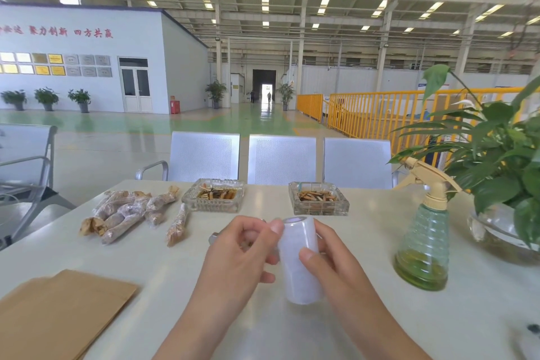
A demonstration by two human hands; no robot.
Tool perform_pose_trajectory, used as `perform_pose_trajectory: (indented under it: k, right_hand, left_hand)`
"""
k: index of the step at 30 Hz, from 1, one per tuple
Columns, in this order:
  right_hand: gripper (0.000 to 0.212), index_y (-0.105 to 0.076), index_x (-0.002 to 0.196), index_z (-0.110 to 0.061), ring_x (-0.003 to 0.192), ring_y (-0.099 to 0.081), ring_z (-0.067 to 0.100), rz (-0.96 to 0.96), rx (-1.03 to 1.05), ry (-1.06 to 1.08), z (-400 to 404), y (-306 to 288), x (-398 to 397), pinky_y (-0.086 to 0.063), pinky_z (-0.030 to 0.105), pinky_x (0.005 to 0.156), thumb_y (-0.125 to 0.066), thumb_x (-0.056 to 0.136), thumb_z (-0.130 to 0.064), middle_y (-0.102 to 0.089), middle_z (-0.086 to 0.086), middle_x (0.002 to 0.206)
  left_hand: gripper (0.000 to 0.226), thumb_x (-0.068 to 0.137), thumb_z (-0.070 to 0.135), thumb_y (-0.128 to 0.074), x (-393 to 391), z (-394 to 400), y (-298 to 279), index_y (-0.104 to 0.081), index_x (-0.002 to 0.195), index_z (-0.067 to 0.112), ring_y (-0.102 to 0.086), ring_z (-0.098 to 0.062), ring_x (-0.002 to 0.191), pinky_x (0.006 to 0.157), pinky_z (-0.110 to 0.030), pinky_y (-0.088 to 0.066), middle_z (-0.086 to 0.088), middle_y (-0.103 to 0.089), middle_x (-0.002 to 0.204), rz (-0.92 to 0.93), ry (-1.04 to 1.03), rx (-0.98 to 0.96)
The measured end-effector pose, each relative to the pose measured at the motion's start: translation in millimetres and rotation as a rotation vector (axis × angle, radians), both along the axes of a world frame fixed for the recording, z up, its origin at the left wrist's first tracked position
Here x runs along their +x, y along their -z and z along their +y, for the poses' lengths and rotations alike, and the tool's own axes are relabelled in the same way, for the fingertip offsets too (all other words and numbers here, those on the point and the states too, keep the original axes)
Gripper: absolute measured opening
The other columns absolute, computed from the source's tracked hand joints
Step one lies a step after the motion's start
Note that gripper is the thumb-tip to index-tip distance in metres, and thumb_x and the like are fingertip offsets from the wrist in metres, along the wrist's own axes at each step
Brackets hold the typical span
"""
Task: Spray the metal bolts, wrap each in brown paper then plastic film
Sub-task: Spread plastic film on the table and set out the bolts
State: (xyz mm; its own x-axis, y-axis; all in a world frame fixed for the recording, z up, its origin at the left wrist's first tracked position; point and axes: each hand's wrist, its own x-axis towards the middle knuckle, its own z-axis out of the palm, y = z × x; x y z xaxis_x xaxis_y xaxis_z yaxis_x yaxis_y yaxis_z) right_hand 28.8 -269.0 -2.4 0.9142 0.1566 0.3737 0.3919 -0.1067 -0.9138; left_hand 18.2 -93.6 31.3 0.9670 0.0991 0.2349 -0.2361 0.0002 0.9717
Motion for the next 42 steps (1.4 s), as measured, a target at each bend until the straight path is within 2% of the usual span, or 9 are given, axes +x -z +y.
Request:
perform_pose_trajectory:
  k: [5,11,17,21,24,30,35,38,42]
  right_hand:
    - [0.047,-0.056,0.139,-0.044,0.119,-0.064,0.017,-0.046,-0.016,-0.044,-1.7,-0.3,2.2,-0.054,0.038,0.098,-0.060,0.092,-0.043,-0.068,-0.007,0.129]
    - [0.047,-0.056,0.137,-0.045,0.119,-0.064,0.013,-0.025,-0.039,-0.038,-2.5,-1.3,4.1,-0.051,0.038,0.101,-0.056,0.091,-0.040,-0.068,-0.008,0.131]
    - [0.056,-0.053,0.134,-0.053,0.123,-0.061,0.010,0.032,-0.073,-0.020,-0.5,-3.3,1.2,-0.047,0.044,0.108,-0.056,0.080,-0.068,-0.068,-0.013,0.125]
    - [0.038,-0.061,0.127,-0.047,0.106,-0.067,0.003,0.030,-0.047,-0.038,-5.9,-9.9,-0.1,-0.050,0.020,0.085,-0.061,0.089,-0.054,-0.072,-0.015,0.116]
    - [0.037,-0.064,0.127,-0.042,0.101,-0.069,0.005,0.091,-0.017,-0.094,-15.2,-18.1,-0.4,-0.050,0.014,0.076,-0.061,0.091,-0.049,-0.073,-0.011,0.116]
    - [0.046,-0.067,0.123,-0.037,0.113,-0.070,0.019,0.260,0.088,-0.116,-30.3,-21.4,3.8,-0.051,0.041,0.101,-0.058,0.087,-0.064,-0.073,-0.001,0.122]
    - [0.053,-0.068,0.121,-0.033,0.117,-0.067,0.027,0.278,0.039,-0.087,-29.9,-16.6,5.9,-0.048,0.046,0.106,-0.057,0.085,-0.071,-0.072,0.004,0.120]
    - [0.044,-0.067,0.118,-0.037,0.102,-0.070,0.017,0.200,-0.004,-0.069,-28.6,-19.4,5.6,-0.050,0.035,0.090,-0.056,0.088,-0.067,-0.074,-0.002,0.114]
    - [0.033,-0.067,0.118,-0.039,0.090,-0.069,0.009,0.095,-0.026,-0.061,-28.9,-22.2,5.1,-0.051,0.017,0.071,-0.062,0.089,-0.055,-0.075,-0.004,0.105]
  left_hand:
    - [0.049,0.070,0.050,-0.081,1.2,6.3,0.9,-0.075,0.101,0.012,-0.073,-0.017,0.085,0.069,-0.028,-0.060,-0.007,-0.076,0.093,0.114,0.144,-0.086]
    - [0.015,0.085,0.027,-0.078,2.4,14.6,-1.0,-0.073,0.088,0.013,-0.066,-0.014,0.079,0.070,-0.026,-0.057,-0.006,-0.066,0.085,0.189,0.324,-0.206]
    - [0.011,0.087,0.013,-0.077,0.1,8.3,1.1,-0.069,0.082,0.008,-0.073,-0.022,0.084,0.072,-0.031,-0.060,-0.015,-0.070,0.086,0.232,0.314,-0.226]
    - [0.021,0.088,0.003,-0.073,0.9,10.5,-1.8,-0.067,0.069,0.012,-0.073,-0.022,0.079,0.069,-0.031,-0.060,-0.014,-0.069,0.081,0.244,0.262,-0.178]
    - [0.022,0.086,0.005,-0.076,0.4,16.1,-5.3,-0.065,0.068,0.011,-0.072,-0.020,0.076,0.068,-0.030,-0.060,-0.013,-0.066,0.078,0.220,0.203,-0.069]
    - [0.014,0.086,0.006,-0.077,-1.1,19.7,-7.4,-0.065,0.079,0.006,-0.073,-0.023,0.078,0.069,-0.032,-0.060,-0.015,-0.067,0.081,0.249,0.271,-0.002]
    - [0.015,0.081,0.001,-0.079,0.5,22.1,-7.2,-0.065,0.077,0.007,-0.070,-0.023,0.072,0.068,-0.033,-0.061,-0.016,-0.066,0.081,0.305,0.334,-0.064]
    - [0.023,0.077,0.002,-0.082,0.8,22.9,-6.8,-0.062,0.088,0.006,-0.070,-0.024,0.071,0.067,-0.034,-0.062,-0.016,-0.066,0.079,0.261,0.315,-0.046]
    - [0.016,0.093,-0.003,-0.064,-1.1,19.2,-5.9,-0.061,0.098,0.012,-0.066,-0.023,0.068,0.068,-0.038,-0.062,-0.011,-0.062,0.079,-0.004,0.311,0.163]
